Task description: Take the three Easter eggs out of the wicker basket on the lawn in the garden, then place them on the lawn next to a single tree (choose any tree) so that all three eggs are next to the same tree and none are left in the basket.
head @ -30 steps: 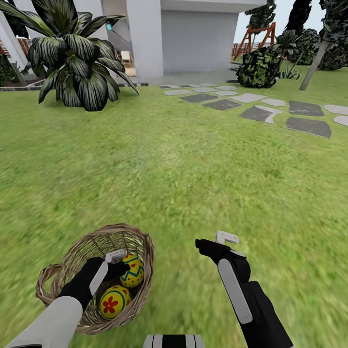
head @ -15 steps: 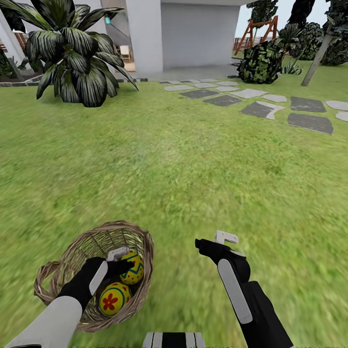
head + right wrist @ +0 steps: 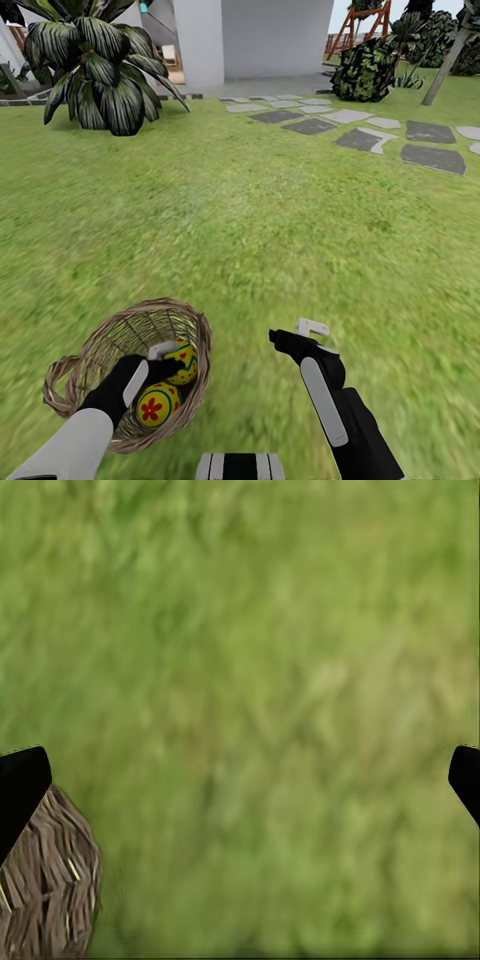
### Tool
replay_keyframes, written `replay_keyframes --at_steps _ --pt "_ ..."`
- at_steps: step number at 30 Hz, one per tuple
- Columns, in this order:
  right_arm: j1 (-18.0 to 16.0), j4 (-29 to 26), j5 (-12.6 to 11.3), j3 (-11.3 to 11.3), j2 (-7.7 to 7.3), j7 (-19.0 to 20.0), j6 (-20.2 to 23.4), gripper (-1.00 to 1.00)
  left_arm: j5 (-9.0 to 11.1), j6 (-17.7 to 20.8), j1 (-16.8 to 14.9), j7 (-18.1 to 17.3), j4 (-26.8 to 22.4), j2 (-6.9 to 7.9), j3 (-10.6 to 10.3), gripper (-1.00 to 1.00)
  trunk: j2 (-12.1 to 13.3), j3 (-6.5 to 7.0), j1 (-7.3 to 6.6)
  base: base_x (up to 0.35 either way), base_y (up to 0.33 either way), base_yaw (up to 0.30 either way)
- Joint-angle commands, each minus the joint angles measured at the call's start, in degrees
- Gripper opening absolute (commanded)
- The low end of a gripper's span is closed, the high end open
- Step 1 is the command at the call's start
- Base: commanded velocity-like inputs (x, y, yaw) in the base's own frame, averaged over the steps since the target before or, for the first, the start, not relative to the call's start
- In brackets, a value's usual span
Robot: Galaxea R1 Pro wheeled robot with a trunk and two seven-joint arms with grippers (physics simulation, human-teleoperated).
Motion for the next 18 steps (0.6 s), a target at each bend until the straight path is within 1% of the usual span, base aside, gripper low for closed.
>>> replay_keyframes --at_steps 1,4,7,15,18 --pt "0.0 -0.1 -0.6 0.1 0.0 -0.6 0.1 1.0 0.0 0.3 0.0 -0.2 -0.1 -0.02 0.2 1.0 0.0 -0.27 0.01 0.0 0.0 0.0" --pt "0.0 -0.1 -0.6 0.1 0.0 -0.6 0.1 1.0 0.0 -1.7 0.0 -0.3 -0.1 -0.04 0.2 1.0 -0.1 -0.94 0.09 0.0 0.0 0.0" --pt "0.0 -0.1 -0.6 0.1 0.0 -0.6 0.1 1.0 0.0 -3.5 0.0 -0.3 -0.1 -0.09 0.1 1.0 -0.1 -0.94 0.09 0.0 0.0 0.0" --pt "0.0 -0.1 -0.6 0.1 0.0 -0.6 0.1 1.0 0.0 -3.8 0.0 -0.3 0.0 -0.11 0.1 1.0 -0.1 -0.94 0.09 0.001 0.0 0.0" --pt "0.0 -0.1 -0.6 0.1 0.0 -0.6 0.1 1.0 0.0 -3.7 0.1 -0.3 0.0 -0.11 0.1 1.0 -0.1 -0.94 0.09 0.062 0.0 0.0"
